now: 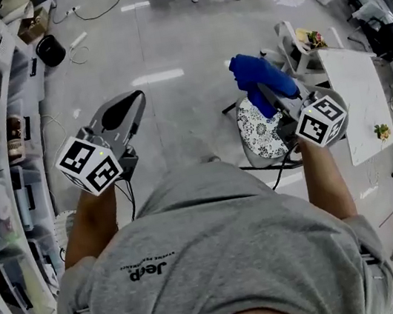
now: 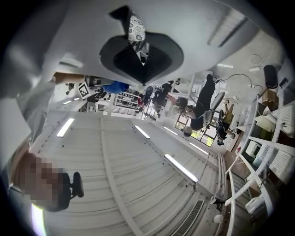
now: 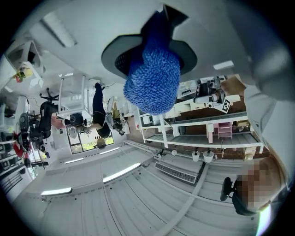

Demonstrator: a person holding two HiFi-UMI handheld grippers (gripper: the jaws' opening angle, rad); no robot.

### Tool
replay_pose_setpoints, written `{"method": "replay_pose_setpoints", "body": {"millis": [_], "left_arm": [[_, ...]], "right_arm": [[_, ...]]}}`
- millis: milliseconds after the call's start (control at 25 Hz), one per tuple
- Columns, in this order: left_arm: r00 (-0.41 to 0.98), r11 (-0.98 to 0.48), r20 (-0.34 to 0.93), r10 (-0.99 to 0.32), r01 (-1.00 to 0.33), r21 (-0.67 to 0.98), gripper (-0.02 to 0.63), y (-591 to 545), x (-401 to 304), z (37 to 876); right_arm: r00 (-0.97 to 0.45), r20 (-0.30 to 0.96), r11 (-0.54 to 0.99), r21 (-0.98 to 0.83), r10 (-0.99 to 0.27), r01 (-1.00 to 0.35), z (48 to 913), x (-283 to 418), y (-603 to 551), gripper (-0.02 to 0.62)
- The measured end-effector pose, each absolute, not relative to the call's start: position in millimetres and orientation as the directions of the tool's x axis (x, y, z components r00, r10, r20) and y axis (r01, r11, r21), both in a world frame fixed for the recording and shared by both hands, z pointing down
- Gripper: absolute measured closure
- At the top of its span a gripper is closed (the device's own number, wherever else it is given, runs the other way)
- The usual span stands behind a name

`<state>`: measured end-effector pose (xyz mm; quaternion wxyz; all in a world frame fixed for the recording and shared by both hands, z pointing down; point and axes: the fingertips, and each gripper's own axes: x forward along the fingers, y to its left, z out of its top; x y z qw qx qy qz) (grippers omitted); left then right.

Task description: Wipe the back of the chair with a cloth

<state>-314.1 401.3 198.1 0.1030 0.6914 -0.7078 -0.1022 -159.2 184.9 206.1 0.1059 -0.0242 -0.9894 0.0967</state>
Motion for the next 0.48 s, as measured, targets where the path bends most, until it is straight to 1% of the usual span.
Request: {"method": "replay_pose_setpoints", "body": {"millis": [240, 480], "left_arm": [[-0.103, 0.109, 0.039, -0.994, -0.957, 0.268, 0.557, 348, -339, 203], [-0.257, 0.261, 0.046, -0.965, -0.931, 0.255, 0.557, 286, -379, 201]], "right_arm": [[-0.969, 0.195, 0.968, -0.225, 0.155, 0.109, 222, -204, 116, 0.515], [-0.941, 0.183, 0.939, -0.249, 0.284, 0.235, 233, -271, 36, 0.515]]}}
